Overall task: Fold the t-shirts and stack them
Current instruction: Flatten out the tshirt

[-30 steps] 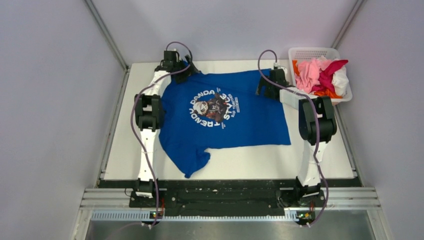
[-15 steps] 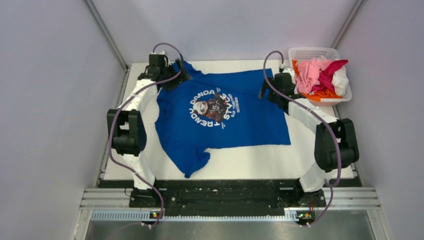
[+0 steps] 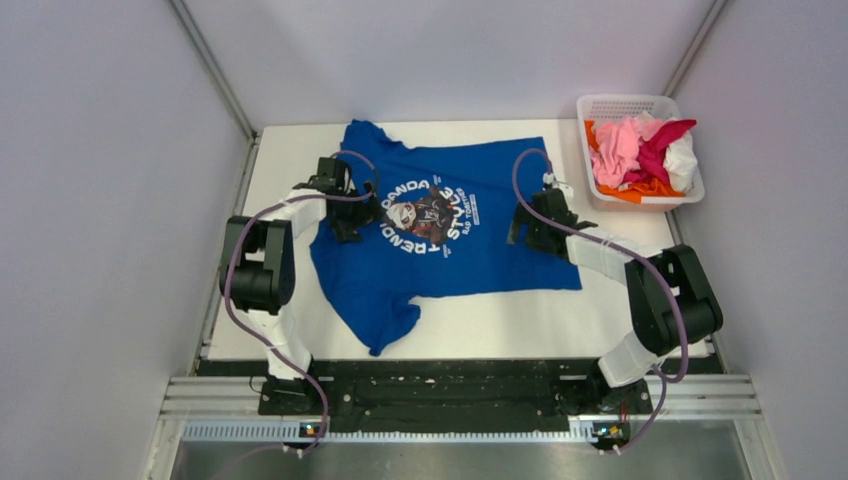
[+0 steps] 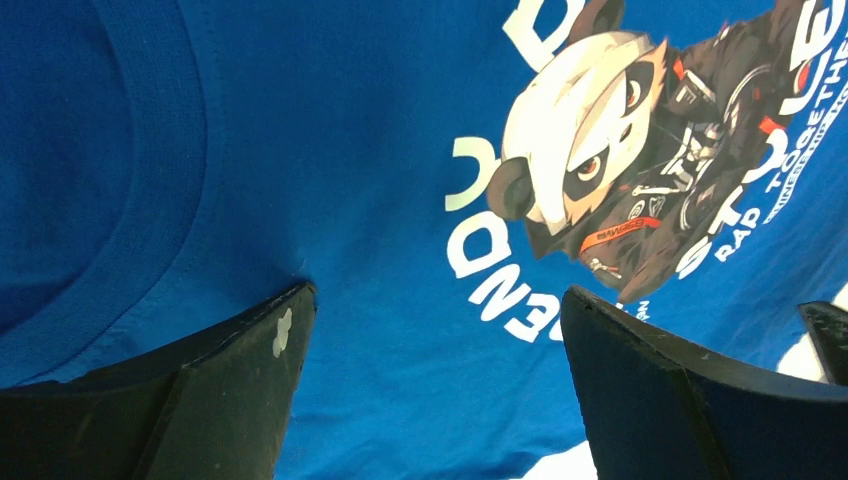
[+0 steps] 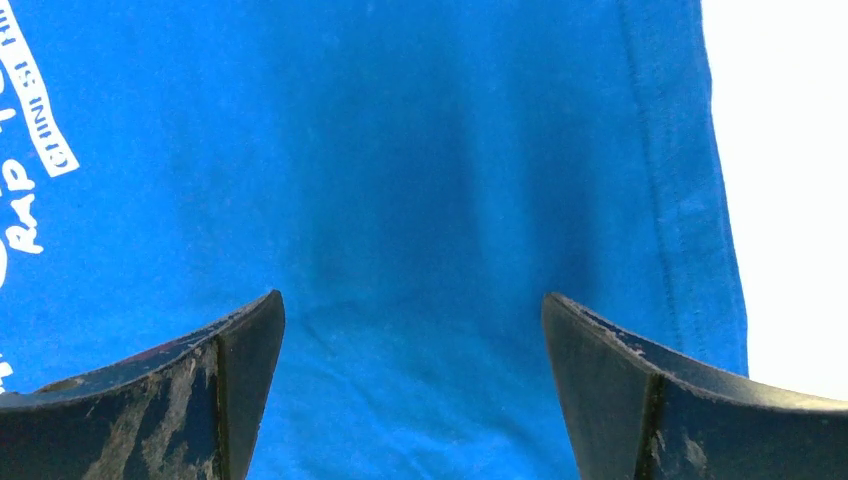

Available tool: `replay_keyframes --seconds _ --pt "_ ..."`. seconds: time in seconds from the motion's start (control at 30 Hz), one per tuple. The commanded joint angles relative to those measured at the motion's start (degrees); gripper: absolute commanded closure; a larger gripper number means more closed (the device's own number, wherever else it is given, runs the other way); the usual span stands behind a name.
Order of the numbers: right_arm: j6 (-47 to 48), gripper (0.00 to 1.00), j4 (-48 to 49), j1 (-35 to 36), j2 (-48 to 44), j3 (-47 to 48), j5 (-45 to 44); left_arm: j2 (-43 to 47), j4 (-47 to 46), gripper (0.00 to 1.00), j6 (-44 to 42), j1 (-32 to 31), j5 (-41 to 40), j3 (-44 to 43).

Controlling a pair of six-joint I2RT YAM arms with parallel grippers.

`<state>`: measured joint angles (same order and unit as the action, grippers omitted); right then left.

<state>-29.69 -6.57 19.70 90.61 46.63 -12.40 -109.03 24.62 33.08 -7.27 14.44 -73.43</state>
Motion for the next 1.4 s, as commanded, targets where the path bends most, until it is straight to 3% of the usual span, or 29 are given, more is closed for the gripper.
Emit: replay_keyframes --seconds 0.0,0.17,0.27,0.47,0.57,0.7,0.8,0.97,1.0,1.17,1.37 --pt "-4.0 0.01 -0.2 -0.1 -1.3 -1.3 -1.2 -4.8 1.8 0.01 -1.3 0.2 -8.4 -5.8" --pt "-4.9 0.01 -1.2 -0.2 -2.1 -0.5 -3.2 -8.1 6.7 0.01 -3.2 0.4 -10.5 -14.4" --pt "-4.8 0.01 -1.4 -0.1 -3.9 0.8 -3.2 -5.2 7.2 0.01 -3.7 0.2 -8.9 -13.4" --pt "-2.0 0.01 -1.6 1.4 -12.5 0.9 3.7 12.6 7.0 0.01 -2.1 -1.8 -8.3 1.3" --pt "1.6 0.01 1.9 6.9 -17.5 -1.6 10.1 23.8 6.9 0.01 0.9 -3.5 -7.3 11.5" --pt "-2.2 0.04 12.4 14.4 -19.6 -6.5 23.6 37.3 11.7 0.01 5.3 -8.4 -13.4 22.9" --pt "-3.2 0.07 17.0 21.6 -16.6 -7.2 27.3 44.9 17.8 0.01 9.4 -12.5 -16.1 28.6" --pt "-3.8 0.17 19.1 30.3 -6.3 -2.8 27.4 56.6 23.8 0.24 14.4 -15.6 -16.8 37.2" --pt "-3.8 0.19 19.5 31.3 -4.5 -1.9 27.9 58.4 23.9 0.25 14.5 -15.7 -16.5 38.4" --pt "-2.6 0.27 21.2 33.6 2.8 2.3 28.6 63.2 15.8 0.29 13.8 -17.4 -3.7 46.1" --pt "-2.8 0.34 22.1 33.8 12.2 7.3 30.2 59.6 9.2 0.34 13.7 -19.0 -5.8 51.1"
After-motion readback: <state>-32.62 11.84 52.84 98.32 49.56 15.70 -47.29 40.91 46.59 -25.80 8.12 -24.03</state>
